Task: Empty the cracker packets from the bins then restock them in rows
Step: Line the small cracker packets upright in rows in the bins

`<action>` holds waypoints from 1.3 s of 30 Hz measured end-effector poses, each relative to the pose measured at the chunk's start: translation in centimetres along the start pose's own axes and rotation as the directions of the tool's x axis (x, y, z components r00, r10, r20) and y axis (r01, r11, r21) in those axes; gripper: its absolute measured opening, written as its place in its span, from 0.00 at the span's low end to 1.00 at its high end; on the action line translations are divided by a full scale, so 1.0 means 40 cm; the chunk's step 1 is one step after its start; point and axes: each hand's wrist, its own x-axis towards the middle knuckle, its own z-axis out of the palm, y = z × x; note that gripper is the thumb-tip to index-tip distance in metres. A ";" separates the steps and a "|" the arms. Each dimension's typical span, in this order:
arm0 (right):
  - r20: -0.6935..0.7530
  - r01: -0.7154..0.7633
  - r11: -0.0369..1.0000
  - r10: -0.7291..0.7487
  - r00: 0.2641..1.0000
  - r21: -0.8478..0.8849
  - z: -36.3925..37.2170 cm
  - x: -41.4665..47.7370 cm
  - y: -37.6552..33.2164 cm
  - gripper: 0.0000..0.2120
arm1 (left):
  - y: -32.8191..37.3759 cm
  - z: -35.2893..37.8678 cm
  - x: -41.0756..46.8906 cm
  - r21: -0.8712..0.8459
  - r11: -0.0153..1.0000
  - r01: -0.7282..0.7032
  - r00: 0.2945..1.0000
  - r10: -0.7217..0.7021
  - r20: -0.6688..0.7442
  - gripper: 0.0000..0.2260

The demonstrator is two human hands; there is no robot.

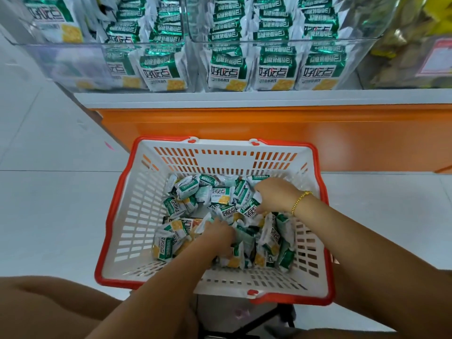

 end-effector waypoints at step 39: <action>-0.490 0.584 0.445 -0.317 0.812 0.679 -0.338 -0.248 -0.249 0.29 | -0.174 -0.387 -0.633 -0.750 0.459 -0.476 0.795 -0.140 -0.590 0.18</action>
